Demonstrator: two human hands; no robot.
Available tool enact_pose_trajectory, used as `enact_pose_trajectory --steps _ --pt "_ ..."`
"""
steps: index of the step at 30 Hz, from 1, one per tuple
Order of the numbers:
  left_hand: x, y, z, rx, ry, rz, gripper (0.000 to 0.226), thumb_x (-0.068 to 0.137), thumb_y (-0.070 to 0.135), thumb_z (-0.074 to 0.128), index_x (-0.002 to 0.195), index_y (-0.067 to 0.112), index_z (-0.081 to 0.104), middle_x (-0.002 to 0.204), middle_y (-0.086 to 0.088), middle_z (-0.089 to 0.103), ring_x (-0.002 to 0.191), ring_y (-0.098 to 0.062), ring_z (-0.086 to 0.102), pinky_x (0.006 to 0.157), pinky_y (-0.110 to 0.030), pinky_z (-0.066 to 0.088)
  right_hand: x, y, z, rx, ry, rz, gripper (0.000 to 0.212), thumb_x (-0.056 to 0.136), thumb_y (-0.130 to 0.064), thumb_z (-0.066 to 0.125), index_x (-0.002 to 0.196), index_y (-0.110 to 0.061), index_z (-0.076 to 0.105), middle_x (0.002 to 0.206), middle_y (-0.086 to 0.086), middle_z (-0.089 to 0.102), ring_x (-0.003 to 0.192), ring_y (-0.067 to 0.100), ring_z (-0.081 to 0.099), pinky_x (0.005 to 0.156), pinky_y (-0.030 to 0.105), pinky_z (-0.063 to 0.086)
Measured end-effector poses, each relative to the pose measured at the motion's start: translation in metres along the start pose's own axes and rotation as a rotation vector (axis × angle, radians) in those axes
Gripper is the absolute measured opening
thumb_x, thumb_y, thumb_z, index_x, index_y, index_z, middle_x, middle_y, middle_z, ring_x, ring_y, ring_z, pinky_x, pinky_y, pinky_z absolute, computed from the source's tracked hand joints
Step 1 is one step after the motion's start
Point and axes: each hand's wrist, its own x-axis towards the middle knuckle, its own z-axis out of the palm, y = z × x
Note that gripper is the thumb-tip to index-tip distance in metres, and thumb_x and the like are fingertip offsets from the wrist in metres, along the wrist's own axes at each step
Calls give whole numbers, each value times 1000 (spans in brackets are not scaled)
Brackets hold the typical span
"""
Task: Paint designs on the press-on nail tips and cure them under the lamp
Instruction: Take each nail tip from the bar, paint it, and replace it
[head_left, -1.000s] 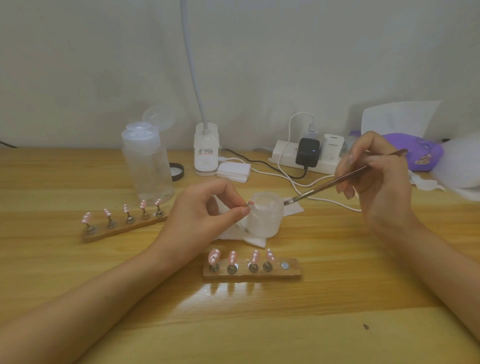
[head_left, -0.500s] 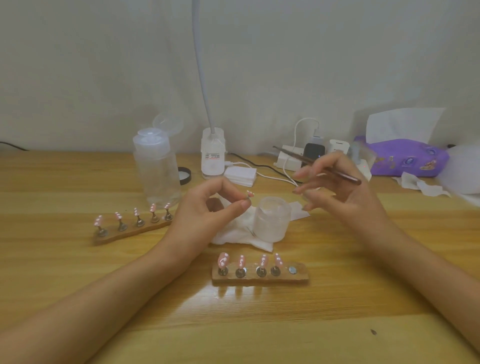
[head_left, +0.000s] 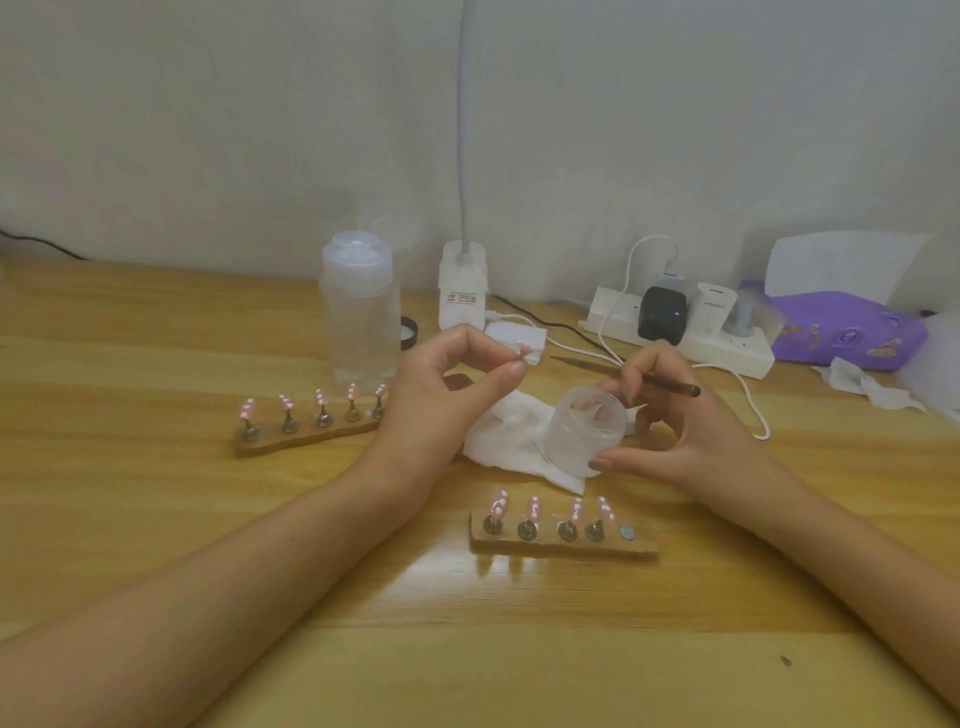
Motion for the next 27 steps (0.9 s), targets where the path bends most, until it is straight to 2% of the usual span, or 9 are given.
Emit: enact_pose_trajectory --steps 4,7,11,15,20,23,25,27 --pt "0 -1 0 -21 10 5 16 88 20 73 75 26 66 98 16 74 86 3 65 76 -20 43 3 -7 2 79 34 20 53 67 -21 90 90 -28 43 104 10 67 97 14 65 74 35 55" --pt "1 -1 -1 -36 26 3 15 88 21 73 76 26 66 98 13 74 74 7 60 69 -21 40 9 -16 6 81 62 13 52 68 -12 89 90 -24 43 105 18 63 94 11 63 72 37 51" --pt "1 -2 -1 -38 38 -1 14 88 21 73 77 25 66 97 10 73 71 9 58 69 -22 39 14 -20 15 -27 -29 16 50 69 -9 89 87 -22 44 100 6 69 94 12 63 71 33 48" --pt "1 -2 -1 -43 4 -10 15 88 19 74 76 24 66 100 6 74 62 8 54 68 -24 38 16 -21 17 -49 -38 11 49 70 -13 89 85 -27 44 97 -3 68 91 10 62 70 25 46" --pt "1 -2 -1 -42 -1 -17 15 87 18 74 76 23 66 100 5 74 61 8 54 67 -23 37 16 -22 20 -47 -28 6 48 70 -20 89 86 -29 45 100 -5 67 93 11 62 68 28 47" --pt "1 -2 -1 -37 -13 -17 13 87 17 74 78 20 66 101 1 74 59 8 53 66 -22 37 13 -20 23 -50 -20 14 47 67 -36 87 86 -27 45 100 -4 64 82 7 53 62 24 42" --pt "1 -2 -1 -38 -14 -22 12 87 18 74 79 19 66 102 2 74 59 8 53 66 -22 37 11 -20 20 -87 -23 53 48 61 -47 83 85 -33 44 108 -13 65 79 4 47 69 21 43" --pt "1 -3 -1 -44 -16 -22 12 87 18 74 79 19 66 102 2 74 57 8 53 65 -22 36 10 -20 12 -106 -30 67 48 59 -49 81 84 -34 42 114 -20 65 81 5 46 73 22 40"
